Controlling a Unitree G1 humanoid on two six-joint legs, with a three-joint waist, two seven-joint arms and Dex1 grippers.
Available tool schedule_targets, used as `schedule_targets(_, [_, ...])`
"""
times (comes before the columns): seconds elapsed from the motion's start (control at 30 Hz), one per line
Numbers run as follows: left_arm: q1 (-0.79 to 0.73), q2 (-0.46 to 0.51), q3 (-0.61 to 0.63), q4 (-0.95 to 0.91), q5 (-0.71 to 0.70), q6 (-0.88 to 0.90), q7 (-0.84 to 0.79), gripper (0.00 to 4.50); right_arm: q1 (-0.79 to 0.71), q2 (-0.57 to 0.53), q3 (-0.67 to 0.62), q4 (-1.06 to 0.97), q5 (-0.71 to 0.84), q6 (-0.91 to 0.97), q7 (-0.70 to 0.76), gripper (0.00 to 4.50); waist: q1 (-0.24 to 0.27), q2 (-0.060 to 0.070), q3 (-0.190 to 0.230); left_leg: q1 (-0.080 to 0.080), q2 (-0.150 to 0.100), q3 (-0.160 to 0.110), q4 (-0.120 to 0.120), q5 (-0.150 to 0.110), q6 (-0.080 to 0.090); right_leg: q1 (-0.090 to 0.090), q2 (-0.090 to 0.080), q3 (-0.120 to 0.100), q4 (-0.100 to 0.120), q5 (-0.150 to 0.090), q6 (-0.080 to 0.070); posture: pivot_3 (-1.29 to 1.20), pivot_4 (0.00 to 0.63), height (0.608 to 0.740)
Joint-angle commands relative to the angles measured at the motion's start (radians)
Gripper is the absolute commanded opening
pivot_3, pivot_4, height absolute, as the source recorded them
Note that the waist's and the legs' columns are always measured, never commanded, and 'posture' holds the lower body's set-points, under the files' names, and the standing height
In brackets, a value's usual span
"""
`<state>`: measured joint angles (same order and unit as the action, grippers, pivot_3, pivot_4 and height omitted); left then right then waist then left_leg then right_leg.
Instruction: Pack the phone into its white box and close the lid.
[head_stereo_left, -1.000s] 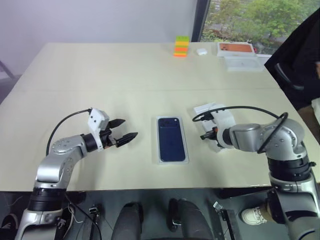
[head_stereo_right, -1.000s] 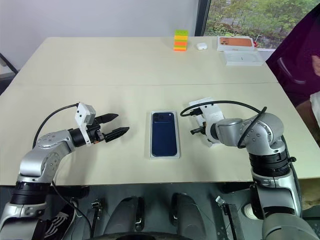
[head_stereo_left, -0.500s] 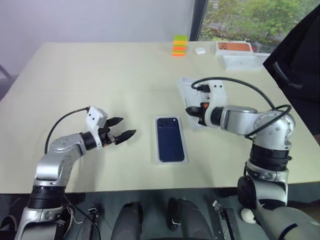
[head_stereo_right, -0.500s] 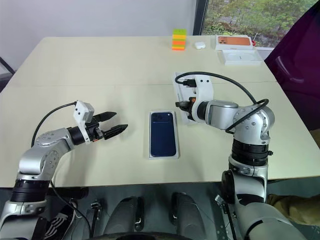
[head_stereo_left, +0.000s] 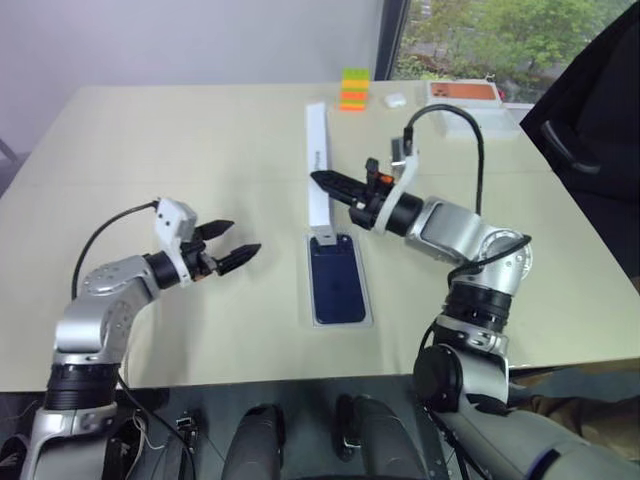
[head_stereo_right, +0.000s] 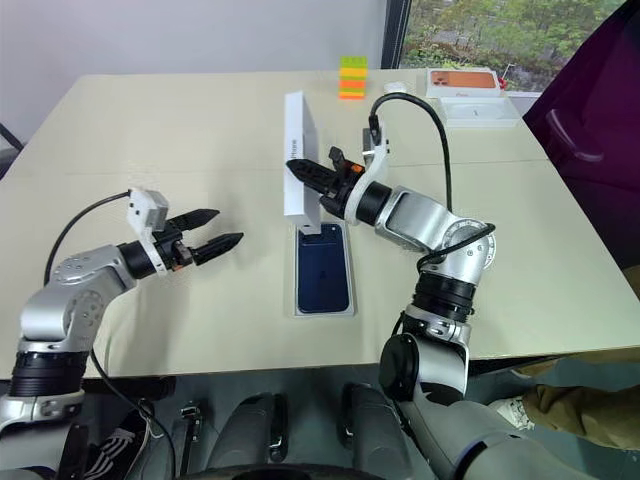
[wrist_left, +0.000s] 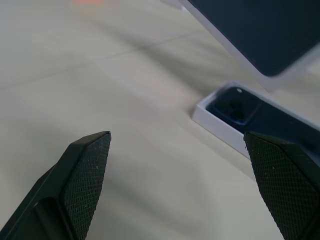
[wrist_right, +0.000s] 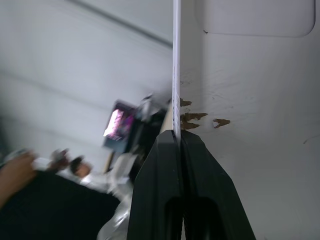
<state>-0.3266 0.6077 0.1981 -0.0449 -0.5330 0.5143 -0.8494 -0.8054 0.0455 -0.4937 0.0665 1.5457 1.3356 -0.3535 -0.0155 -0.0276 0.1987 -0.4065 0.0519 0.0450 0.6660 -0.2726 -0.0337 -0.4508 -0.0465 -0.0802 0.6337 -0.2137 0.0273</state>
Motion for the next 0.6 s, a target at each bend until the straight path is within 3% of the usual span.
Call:
schedule_targets(0.03, [0.011,0.037,0.070,-0.048,-0.054,0.014,-0.019,4.50,0.076,0.005,0.078,0.003,0.184,-0.037,-0.010,0.01,0.001,0.000,0.000,0.000,0.000,0.000,0.000,0.000,0.000,0.000,0.000,0.000,0.000,0.000,0.000,0.00,0.150,0.740])
schedule_targets(0.37, [0.057,0.070,0.102,-0.086,-0.098,0.062,-0.008,4.50,0.257,-0.020,0.336,-0.043,0.419,-0.161,-0.073,0.01,0.000,0.000,0.000,0.000,0.000,0.000,0.000,0.000,0.000,0.000,0.000,0.000,0.001,0.000,0.000,0.00,0.150,0.740])
schedule_targets(0.6, [0.086,0.024,0.043,-0.127,-0.085,0.054,0.008,4.50,0.376,-0.093,0.444,-0.112,0.401,-0.228,-0.058,0.01,0.005,0.000,0.000,0.000,0.000,0.000,0.000,0.000,0.000,0.000,0.000,0.001,0.000,0.000,0.000,0.00,0.150,0.740])
